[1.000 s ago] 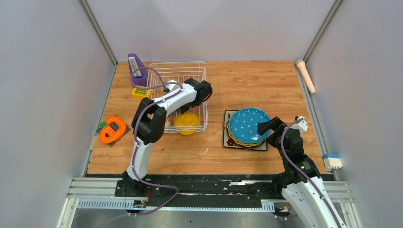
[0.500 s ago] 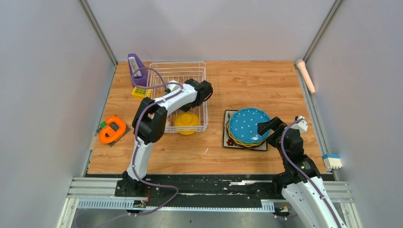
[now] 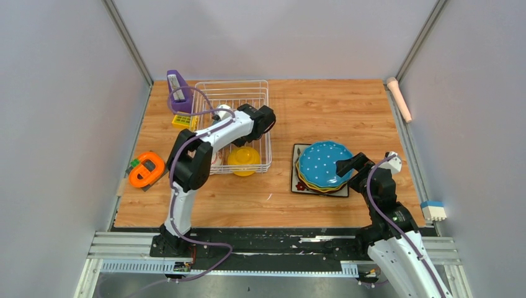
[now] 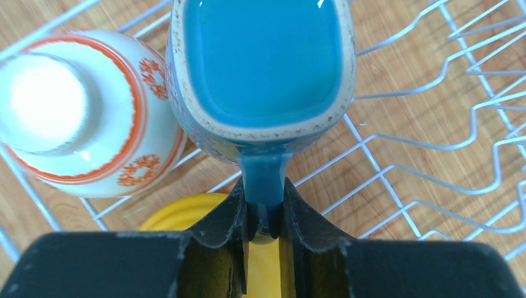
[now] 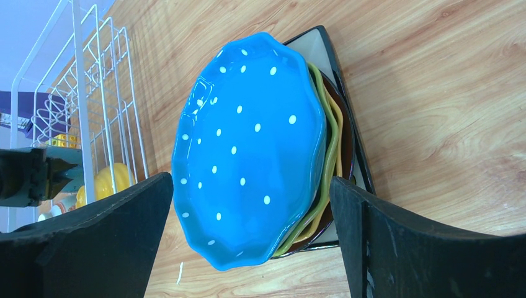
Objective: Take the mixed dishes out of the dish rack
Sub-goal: Pick up the cup from the dish rack.
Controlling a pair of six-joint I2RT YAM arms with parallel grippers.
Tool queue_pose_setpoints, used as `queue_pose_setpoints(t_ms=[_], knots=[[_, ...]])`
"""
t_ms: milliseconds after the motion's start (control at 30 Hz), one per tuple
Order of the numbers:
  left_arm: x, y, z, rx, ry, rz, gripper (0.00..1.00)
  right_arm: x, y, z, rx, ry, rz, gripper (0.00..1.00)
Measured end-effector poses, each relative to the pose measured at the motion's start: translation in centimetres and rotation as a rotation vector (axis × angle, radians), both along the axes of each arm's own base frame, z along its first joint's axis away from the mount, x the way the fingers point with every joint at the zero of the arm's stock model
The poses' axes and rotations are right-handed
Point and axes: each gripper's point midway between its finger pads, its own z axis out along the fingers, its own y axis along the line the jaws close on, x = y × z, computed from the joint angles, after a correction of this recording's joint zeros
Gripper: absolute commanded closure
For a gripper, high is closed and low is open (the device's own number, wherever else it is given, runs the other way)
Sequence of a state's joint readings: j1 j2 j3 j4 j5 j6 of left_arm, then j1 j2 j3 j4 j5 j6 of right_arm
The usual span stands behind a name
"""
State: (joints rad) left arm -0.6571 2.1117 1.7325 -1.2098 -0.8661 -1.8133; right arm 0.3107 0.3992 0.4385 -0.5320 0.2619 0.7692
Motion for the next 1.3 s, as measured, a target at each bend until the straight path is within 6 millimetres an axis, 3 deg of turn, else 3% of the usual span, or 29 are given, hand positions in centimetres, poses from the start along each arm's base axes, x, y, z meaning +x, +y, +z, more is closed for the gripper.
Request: queue_pose_setpoints(t_ms=[100, 300, 433, 600, 733, 900, 1100, 1300], knots=[[-0.6, 0.2, 1.7, 0.008, -0.023, -0.029, 1.0, 0.0, 0.0, 0.0, 0.0, 0.0, 0.0, 0.0], [-2.1, 0.5, 7.1, -0.037, -0.15, -0.149, 1.0, 0.0, 0.0, 0.0, -0.001, 0.0, -0.002, 0.0], [-2.8, -0.1, 8.9, -0.088, -0.222, -0.326, 1.0, 0.0, 0.0, 0.0, -0.001, 0.0, 0.0, 0.0], [-2.6, -3.6, 9.5, -0.158, -0.269, -0.629, 1.0, -0.2, 0.8, 0.2, 0.021, -0.004, 0.041, 0.0], [-2.8, -8.1, 11.8, -0.247, -0.347, -0.908, 1.0, -0.3, 2.0, 1.3, 0.076, -0.036, 0.093, 0.0], [-5.9, -13.0, 14.5, -0.411, -0.508, -1.244, 1.0, -0.3, 5.1, 4.2, 0.207, -0.121, 0.225, 0.01], [-9.8, -15.8, 15.5, -0.559, -0.624, -1.482, 1.0, -0.4, 9.4, 9.1, 0.402, -0.269, 0.434, 0.04], [-12.0, -17.0, 16.9, -0.694, -0.715, -1.568, 1.0, -0.3, 12.2, 10.7, 0.506, -0.3, 0.579, 0.07]])
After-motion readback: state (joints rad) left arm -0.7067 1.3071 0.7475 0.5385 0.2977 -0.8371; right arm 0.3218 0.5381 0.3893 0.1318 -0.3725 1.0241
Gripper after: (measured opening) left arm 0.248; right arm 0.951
